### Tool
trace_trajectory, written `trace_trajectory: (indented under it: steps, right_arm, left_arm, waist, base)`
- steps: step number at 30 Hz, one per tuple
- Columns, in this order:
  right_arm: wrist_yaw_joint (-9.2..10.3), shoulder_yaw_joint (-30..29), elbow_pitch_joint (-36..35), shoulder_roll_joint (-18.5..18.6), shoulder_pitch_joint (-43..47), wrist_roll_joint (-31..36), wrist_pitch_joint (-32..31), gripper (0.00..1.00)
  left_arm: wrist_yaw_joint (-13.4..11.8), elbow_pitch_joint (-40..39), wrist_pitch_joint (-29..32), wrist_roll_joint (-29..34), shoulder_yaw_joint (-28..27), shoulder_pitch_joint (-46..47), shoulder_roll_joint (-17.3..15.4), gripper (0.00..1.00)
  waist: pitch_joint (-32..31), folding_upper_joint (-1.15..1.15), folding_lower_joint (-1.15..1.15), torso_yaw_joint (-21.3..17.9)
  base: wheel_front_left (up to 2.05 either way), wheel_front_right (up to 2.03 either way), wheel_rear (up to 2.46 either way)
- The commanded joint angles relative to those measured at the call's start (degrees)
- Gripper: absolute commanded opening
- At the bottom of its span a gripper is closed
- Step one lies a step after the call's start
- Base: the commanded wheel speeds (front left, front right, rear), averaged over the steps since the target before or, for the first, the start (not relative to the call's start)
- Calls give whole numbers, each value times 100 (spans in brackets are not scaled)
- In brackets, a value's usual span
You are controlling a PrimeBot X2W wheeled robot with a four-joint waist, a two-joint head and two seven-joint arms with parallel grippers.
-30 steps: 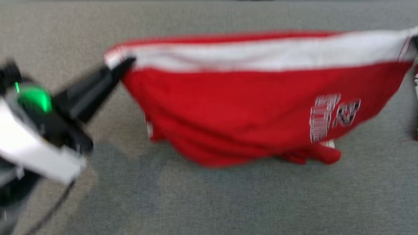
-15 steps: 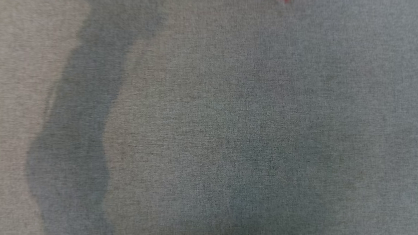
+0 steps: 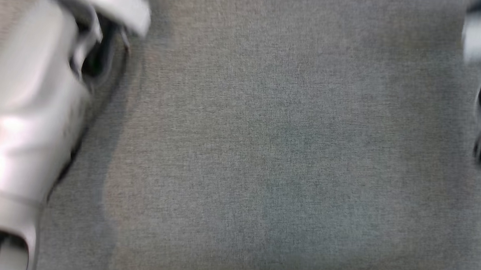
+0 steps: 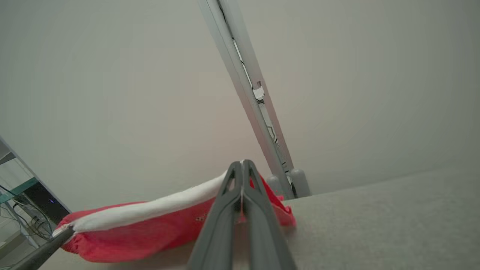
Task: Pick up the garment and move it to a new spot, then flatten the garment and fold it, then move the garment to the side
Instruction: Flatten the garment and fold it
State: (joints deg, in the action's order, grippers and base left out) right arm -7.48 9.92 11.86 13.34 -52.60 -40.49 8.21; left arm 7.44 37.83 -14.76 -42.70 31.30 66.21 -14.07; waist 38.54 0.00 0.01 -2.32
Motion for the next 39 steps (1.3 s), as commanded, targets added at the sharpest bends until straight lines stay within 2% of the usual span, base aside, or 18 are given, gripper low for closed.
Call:
trace_trajectory:
  steps: [1,3,4,5,10,13,16,19,21,24,27,30,34,39]
  right_arm:
    - [-3,117,-284,219,770,-116,241,0]
    - [-3,191,-575,361,1617,-308,448,0]
    - [-3,191,-575,361,1617,-308,448,0]
    - [-3,252,-696,445,2011,-323,523,0]
    - [-3,512,-977,434,3846,-306,696,0]
    - [-3,615,-1245,401,4823,-350,702,0]
    - [-3,531,-1644,389,5768,-352,706,0]
    - [-3,375,-2118,463,6478,-304,703,0]
    - [-3,228,-2445,468,6622,-299,703,0]
    - [-3,98,-2582,598,6341,-215,640,0]
    - [-3,129,-2447,653,5638,-217,438,0]
    - [-3,154,-2184,721,4749,-220,213,0]
    - [-3,268,-1662,884,3489,-238,-206,0]
    - [-3,634,-795,1102,2047,-206,-611,0]
  left_arm:
    - [-2,-347,-43,-190,68,-513,-192,0]
    - [3,-801,-48,-243,156,-1190,-320,0]
    - [3,-801,-48,-243,156,-1190,-320,0]
    - [3,-1020,-50,-174,209,-1502,-411,0]
    - [4,-1699,-27,-179,31,-3776,-456,0]
    - [-210,-2101,-27,-32,-25,-5093,-474,0]
    - [-531,-2628,-34,52,10,-6183,-470,0]
    - [-800,-3264,0,-22,85,-6871,-536,0]
    - [-965,-3744,98,-111,72,-7175,-560,0]
    - [-1146,-4364,317,-228,-20,-7179,-616,0]
    - [-1065,-4752,581,-447,-105,-6827,-589,0]
    - [-1078,-4850,819,-691,-272,-6261,-413,0]
    - [-1124,-4509,998,-752,-461,-5255,-191,0]
    - [-1059,-3650,1169,-698,-407,-4243,105,0]
  waist:
    - [-205,0,-1,89]
    - [-402,0,-1,134]
    - [-402,0,-1,134]
    - [-523,0,-1,150]
    - [-1620,0,-1,-26]
    - [-2178,0,-1,-120]
    - [-2602,0,-1,-143]
    - [-2817,0,-1,-60]
    - [-2826,0,-1,-31]
    - [-2733,0,-1,65]
    - [-2497,0,-1,232]
    - [-2079,0,-1,529]
    - [-1469,0,-1,952]
    - [-1075,0,-1,1332]
  base:
    - [0,0,0]
    - [0,0,0]
    - [0,0,0]
    - [0,0,0]
    - [0,0,0]
    - [0,0,0]
    - [0,0,0]
    - [0,0,0]
    - [0,0,0]
    - [0,0,0]
    - [0,0,0]
    - [0,0,0]
    - [0,0,0]
    - [0,0,0]
